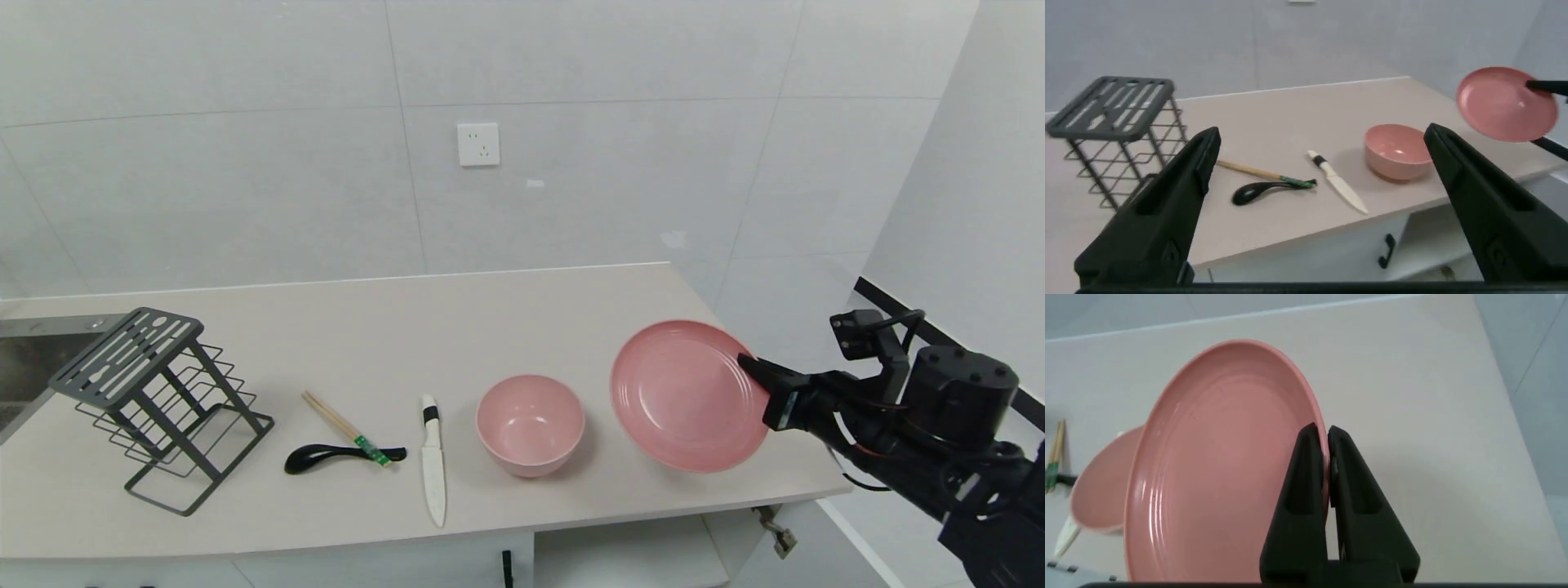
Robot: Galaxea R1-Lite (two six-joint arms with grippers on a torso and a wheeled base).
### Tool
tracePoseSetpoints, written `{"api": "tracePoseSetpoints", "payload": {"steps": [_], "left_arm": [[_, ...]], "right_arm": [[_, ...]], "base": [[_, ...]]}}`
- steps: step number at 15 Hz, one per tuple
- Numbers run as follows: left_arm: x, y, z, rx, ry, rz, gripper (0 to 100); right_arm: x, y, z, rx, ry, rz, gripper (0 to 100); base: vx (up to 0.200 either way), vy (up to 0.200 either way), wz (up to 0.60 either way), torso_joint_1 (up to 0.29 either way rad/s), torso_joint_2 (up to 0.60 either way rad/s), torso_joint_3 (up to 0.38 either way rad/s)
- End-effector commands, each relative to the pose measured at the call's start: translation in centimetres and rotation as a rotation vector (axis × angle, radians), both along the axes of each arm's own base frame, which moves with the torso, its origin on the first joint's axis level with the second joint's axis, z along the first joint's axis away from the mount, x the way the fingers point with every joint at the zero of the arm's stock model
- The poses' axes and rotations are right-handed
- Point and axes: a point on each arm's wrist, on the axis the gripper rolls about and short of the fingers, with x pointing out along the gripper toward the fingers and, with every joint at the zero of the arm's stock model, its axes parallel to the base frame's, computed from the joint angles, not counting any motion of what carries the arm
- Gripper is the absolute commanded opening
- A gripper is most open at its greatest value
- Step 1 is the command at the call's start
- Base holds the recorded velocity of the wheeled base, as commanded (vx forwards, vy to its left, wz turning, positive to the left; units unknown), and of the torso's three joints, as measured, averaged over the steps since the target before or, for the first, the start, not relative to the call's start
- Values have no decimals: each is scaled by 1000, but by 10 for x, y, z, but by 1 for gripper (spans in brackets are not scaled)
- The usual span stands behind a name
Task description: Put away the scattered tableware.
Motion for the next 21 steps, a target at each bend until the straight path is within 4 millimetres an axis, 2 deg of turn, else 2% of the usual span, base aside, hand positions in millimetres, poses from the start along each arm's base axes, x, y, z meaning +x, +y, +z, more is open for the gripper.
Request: {"api": "tracePoseSetpoints", "payload": {"steps": [1, 3, 5, 10, 15, 18, 20, 21], "left_arm": [[44, -4, 36, -3, 212, -164, 100], [83, -8, 34, -5, 380, -232, 100], [104, -10, 30, -6, 451, -245, 100], [139, -17, 13, 121, 588, -261, 100], [167, -28, 16, 116, 645, -305, 100], [179, -43, 12, 66, 676, -369, 100], [197, -57, 10, 28, 641, -405, 100], [213, -67, 0, 40, 644, -422, 100]], "right_arm": [[-19, -1, 2, -4, 22, 15, 0], [-23, 5, 4, -4, 21, 42, 0], [-31, 5, 4, -7, 34, 50, 0], [-35, 4, 8, -4, 21, 52, 0], [-39, 2, 14, 2, -3, 50, 0], [-40, 2, 17, 5, -13, 50, 0], [-41, 2, 16, 5, -12, 52, 0], [-42, 1, 19, 7, -21, 50, 0]], "base": [[0, 0, 0, 0, 0, 0], [0, 0, 0, 0, 0, 0], [0, 0, 0, 0, 0, 0], [0, 0, 0, 0, 0, 0], [0, 0, 0, 0, 0, 0], [0, 0, 0, 0, 0, 0], [0, 0, 0, 0, 0, 0], [0, 0, 0, 0, 0, 0]]}}
